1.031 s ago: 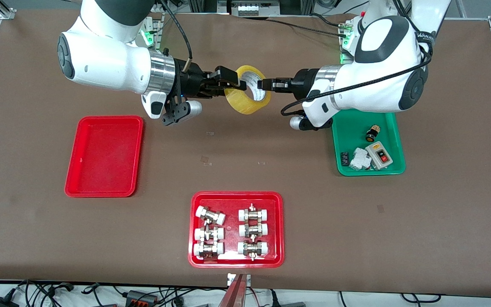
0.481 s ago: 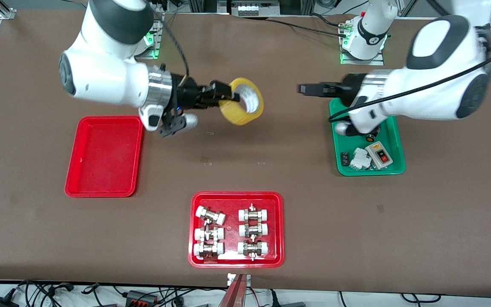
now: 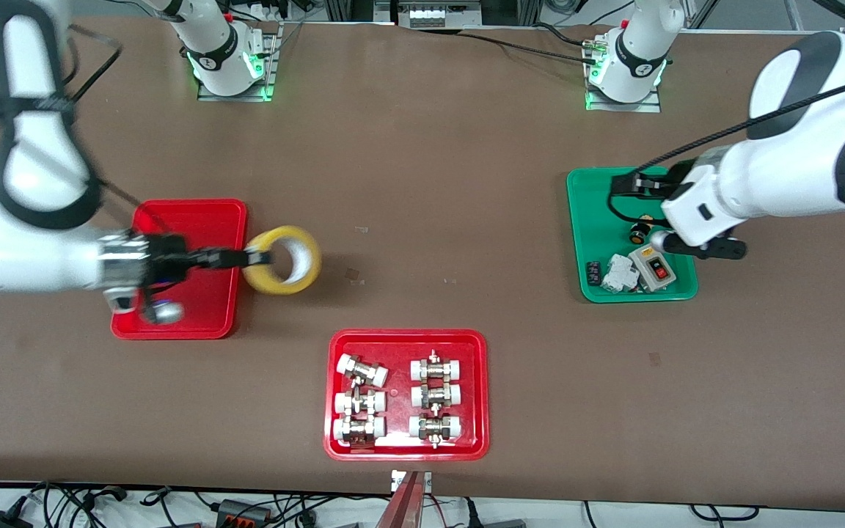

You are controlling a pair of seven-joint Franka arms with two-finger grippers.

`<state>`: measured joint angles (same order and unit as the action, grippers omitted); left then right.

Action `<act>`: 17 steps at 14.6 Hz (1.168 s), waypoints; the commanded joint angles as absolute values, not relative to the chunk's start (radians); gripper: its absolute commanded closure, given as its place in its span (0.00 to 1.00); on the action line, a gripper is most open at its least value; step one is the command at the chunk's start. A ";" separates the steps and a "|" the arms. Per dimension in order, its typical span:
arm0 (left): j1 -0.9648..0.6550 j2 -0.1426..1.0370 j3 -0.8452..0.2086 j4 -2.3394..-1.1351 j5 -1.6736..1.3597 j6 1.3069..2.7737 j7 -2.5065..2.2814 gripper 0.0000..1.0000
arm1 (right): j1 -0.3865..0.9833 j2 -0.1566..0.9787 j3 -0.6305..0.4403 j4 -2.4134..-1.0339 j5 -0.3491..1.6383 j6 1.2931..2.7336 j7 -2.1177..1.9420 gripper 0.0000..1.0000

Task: Left arm passes tape to right arm into tray
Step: 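Lower the tape into the empty red tray with the right gripper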

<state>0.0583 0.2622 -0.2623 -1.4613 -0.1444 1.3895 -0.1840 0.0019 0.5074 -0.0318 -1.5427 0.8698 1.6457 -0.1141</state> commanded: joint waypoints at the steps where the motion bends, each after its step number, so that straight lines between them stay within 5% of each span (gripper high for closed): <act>1: 0.093 0.224 -0.268 -1.419 -0.074 1.376 -0.152 0.00 | -0.087 0.552 -0.008 -1.528 0.790 1.602 -0.202 0.73; 9: 0.101 0.097 -0.160 -1.437 -0.072 1.341 -0.038 0.00 | -0.285 0.721 -0.008 -1.529 0.732 1.568 -0.641 0.73; 13: 0.040 -0.021 -0.138 -1.609 -0.022 1.469 -0.037 0.00 | -0.305 0.750 -0.008 -1.549 0.669 1.560 -0.695 0.72; 17: 0.031 -0.029 -0.138 -1.632 0.004 1.534 -0.034 0.00 | -0.316 0.750 -0.008 -1.552 0.644 1.505 -0.693 0.72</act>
